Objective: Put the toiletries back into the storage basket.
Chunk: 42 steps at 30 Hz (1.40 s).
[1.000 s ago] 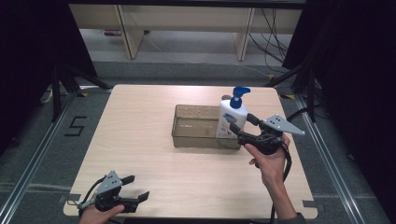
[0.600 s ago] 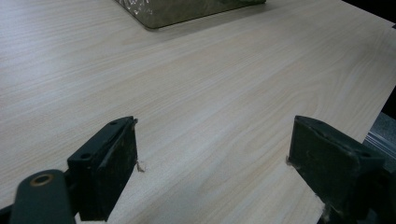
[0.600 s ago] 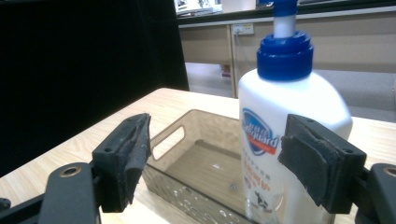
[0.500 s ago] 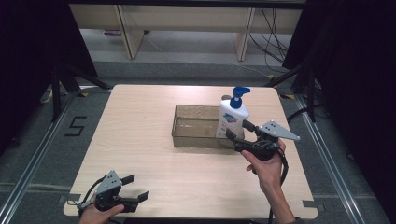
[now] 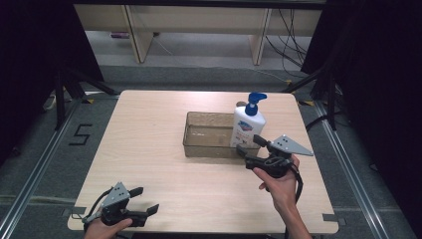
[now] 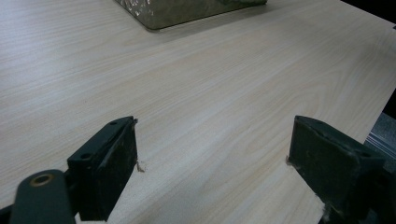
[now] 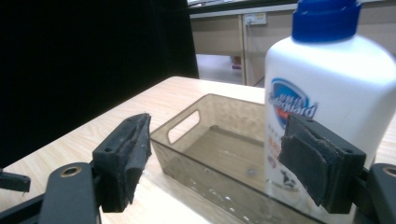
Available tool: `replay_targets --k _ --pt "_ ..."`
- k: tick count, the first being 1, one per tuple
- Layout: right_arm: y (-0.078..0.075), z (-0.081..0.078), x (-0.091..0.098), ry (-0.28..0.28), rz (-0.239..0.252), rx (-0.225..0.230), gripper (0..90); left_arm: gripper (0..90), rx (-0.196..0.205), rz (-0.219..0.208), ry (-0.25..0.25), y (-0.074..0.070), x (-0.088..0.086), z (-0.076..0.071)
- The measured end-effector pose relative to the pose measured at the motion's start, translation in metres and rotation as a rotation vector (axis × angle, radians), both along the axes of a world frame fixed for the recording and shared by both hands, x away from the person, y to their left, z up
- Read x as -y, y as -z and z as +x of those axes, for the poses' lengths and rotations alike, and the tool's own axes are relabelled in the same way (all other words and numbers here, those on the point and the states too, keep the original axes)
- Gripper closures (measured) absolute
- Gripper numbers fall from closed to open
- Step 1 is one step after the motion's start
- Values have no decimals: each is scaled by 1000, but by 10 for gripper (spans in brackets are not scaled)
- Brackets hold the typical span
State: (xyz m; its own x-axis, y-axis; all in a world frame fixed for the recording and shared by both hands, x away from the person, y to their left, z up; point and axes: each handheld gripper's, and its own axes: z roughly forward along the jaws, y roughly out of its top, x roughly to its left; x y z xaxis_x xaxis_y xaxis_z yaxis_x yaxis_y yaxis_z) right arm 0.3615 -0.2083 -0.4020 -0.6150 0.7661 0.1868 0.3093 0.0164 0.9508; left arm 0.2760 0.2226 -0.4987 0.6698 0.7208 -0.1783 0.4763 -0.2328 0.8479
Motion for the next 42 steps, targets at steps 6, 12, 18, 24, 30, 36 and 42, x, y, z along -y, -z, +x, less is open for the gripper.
replay_targets --k 6,12,18,24,30,36,42 --pt "6 -3 -3 -7 -10 2 245 148 -4 5 -2 0 0 0" --pt "12 -7 -7 -20 2 -7 241 148 -3 7 -2 0 0 0" --pt "16 -11 -8 -28 3 -19 240 148 -1 -6 4 1 0 0" --pt "20 -14 -7 -36 -12 -31 234 148 -3 -5 2 1 0 0" --pt "25 -19 -10 -44 -5 -45 228 148 0 -8 3 1 0 1" --pt "27 -21 -11 -54 -15 -49 214 148 1 -8 3 1 0 1" --pt "30 -24 -11 -46 -3 -50 199 148 0 -9 3 1 0 1"
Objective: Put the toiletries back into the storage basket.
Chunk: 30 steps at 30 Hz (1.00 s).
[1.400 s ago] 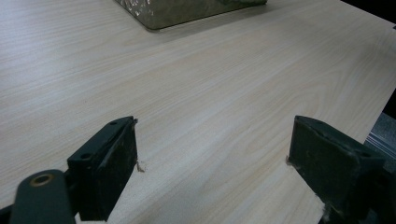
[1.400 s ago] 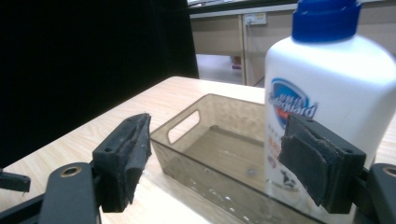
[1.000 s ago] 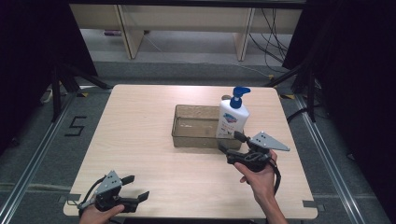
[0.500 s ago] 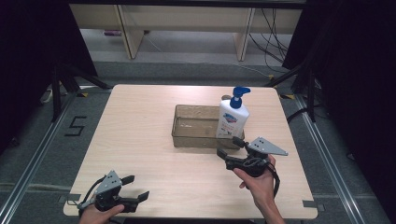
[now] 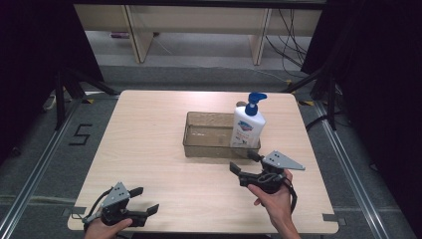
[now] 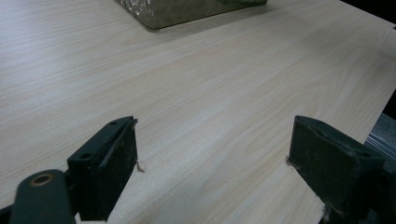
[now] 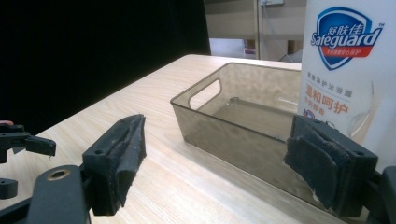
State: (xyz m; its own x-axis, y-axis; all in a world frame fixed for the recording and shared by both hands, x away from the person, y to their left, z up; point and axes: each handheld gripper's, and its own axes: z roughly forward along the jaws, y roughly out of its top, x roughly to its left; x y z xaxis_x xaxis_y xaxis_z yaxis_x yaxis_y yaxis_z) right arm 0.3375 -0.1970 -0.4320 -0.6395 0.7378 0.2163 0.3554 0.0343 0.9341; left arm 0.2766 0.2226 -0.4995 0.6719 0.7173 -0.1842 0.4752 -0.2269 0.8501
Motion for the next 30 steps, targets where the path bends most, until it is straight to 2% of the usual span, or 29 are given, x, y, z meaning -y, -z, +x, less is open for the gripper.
replay_targets --k 1,2,3,4,5,7,8,9,11,13,15,20,26,27,29,30 --pt "1 1 0 1 -1 13 197 148 1 2 1 0 0 0" --pt "0 -1 1 -5 -10 -4 195 147 -5 16 -5 -1 0 -1" --pt "2 -1 1 -12 -5 7 194 148 0 3 1 0 0 0" --pt "3 -1 0 -12 6 1 193 148 1 1 1 0 0 0" --pt "3 -1 0 -10 -4 14 191 148 1 -3 -3 0 0 0" --pt "4 -4 -1 -9 8 -13 189 148 1 1 0 0 0 0" --pt "4 -5 0 -14 -1 -15 188 148 1 1 1 0 0 0" --pt "5 -4 0 -15 -4 8 186 148 2 -1 0 0 0 0" --pt "5 -7 1 -12 -23 -9 181 148 2 0 -2 0 0 0" --pt "7 -6 -1 -14 -13 3 178 148 1 6 -2 0 0 -1" --pt "8 -11 -1 -27 -21 -23 167 148 0 9 -6 -1 0 -1" --pt "13 -14 -2 -32 -19 -14 162 148 0 7 -5 -1 0 -1" --pt "17 -19 -1 -39 -8 -41 155 148 -3 13 -5 -1 0 -1" --pt "17 -18 1 -36 -23 -24 155 148 1 1 1 0 0 0" --pt "17 -19 2 -35 -37 -32 154 148 2 -1 2 0 0 0" --pt "19 -20 1 -37 -13 -49 154 148 0 2 -7 0 0 0"
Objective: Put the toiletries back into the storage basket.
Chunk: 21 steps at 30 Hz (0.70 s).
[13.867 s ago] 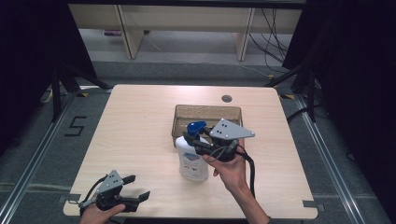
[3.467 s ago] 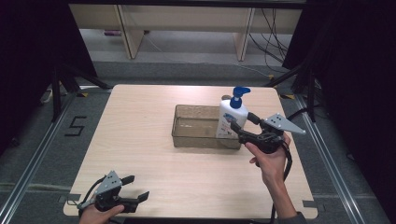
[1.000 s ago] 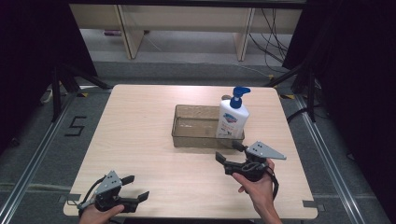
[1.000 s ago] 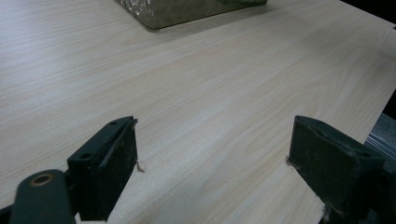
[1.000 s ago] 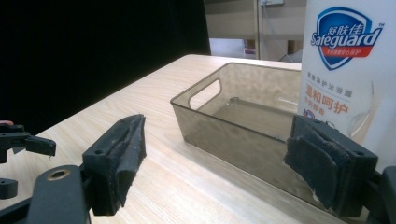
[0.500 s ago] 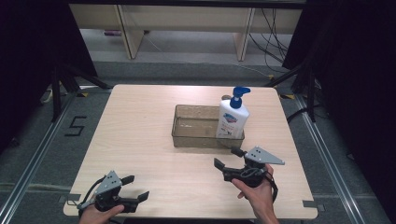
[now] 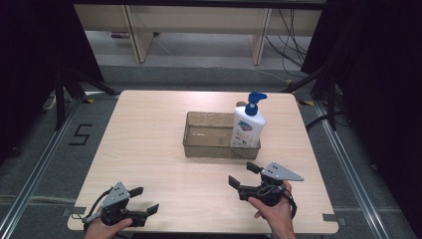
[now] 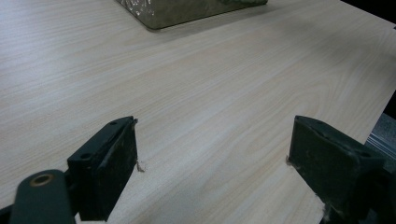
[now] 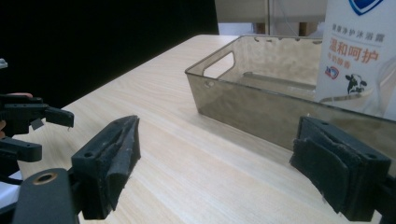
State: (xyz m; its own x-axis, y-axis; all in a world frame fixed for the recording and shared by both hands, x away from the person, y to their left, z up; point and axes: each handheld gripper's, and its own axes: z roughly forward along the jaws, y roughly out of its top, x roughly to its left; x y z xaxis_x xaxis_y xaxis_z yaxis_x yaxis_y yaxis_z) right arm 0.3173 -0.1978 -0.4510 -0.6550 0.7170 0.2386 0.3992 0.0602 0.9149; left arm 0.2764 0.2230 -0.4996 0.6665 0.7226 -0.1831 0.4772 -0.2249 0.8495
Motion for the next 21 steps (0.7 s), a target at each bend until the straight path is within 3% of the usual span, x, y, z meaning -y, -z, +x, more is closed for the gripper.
replay_targets --k 2,4,5,6,9,21 --pt "1 0 0 -4 3 -1 153 148 0 -1 0 0 0 0" --pt "2 -3 2 -3 -28 7 153 148 1 -5 3 0 0 0" --pt "1 -5 2 -18 -13 -10 153 148 2 -5 8 0 0 0" --pt "3 -5 3 -17 -19 7 153 148 3 -5 8 0 0 0" --pt "4 -8 3 -32 -10 0 153 148 3 -4 8 0 0 0" --pt "10 -16 12 -15 -11 -20 153 147 5 12 6 -1 0 0"
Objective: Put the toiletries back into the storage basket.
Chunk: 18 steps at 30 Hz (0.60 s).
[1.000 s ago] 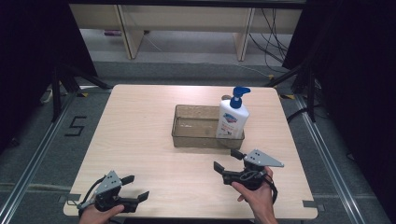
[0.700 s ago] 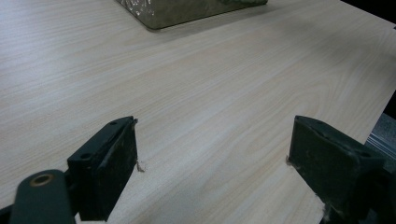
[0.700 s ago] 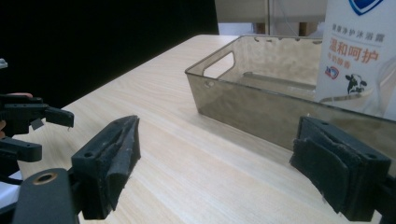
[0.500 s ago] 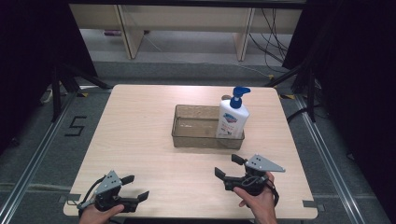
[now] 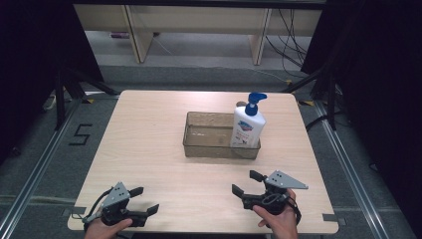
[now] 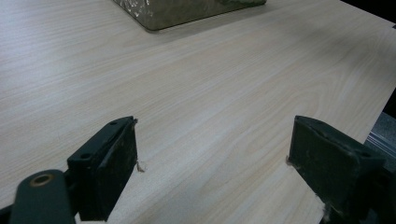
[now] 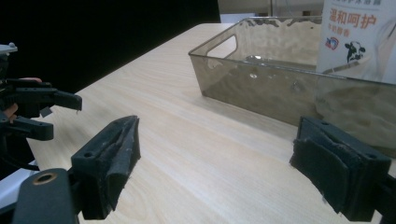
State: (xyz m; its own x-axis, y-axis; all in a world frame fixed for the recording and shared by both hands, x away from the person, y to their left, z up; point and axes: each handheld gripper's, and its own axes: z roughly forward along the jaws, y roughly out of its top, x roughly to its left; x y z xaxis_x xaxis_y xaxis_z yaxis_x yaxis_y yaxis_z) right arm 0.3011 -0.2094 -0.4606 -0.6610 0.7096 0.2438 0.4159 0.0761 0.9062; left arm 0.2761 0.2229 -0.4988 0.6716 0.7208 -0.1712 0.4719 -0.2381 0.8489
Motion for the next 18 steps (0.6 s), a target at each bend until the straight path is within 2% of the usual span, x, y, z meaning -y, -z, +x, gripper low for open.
replay_targets --k 2,6,7,8,10,11,12,13,14,15,16,18 --pt "1 -2 1 1 9 -8 153 147 0 0 1 0 0 0" --pt "5 -6 5 8 -5 -21 153 147 1 1 3 0 0 0" --pt "6 -9 5 11 1 -44 153 147 1 -11 -4 1 1 0" --pt "7 -8 6 2 1 -21 153 147 1 -11 -3 1 1 0" --pt "9 -11 5 2 2 -29 153 147 3 -10 -2 1 1 0" --pt "10 -12 7 -5 -30 -17 153 147 3 -10 -2 1 1 0" --pt "12 -13 7 -12 -21 -17 154 147 3 -11 -3 1 1 0" --pt "12 -13 8 -14 -36 -9 153 147 7 -20 2 1 1 1" --pt "13 -15 7 -25 -23 -16 154 147 6 -8 0 1 1 0" --pt "12 -19 7 -16 -28 -43 153 147 8 -4 8 1 0 1" --pt "13 -18 10 -21 -56 -10 153 147 8 -4 11 1 0 1" --pt "14 -19 10 -34 -53 -17 154 147 8 -14 7 1 1 1"
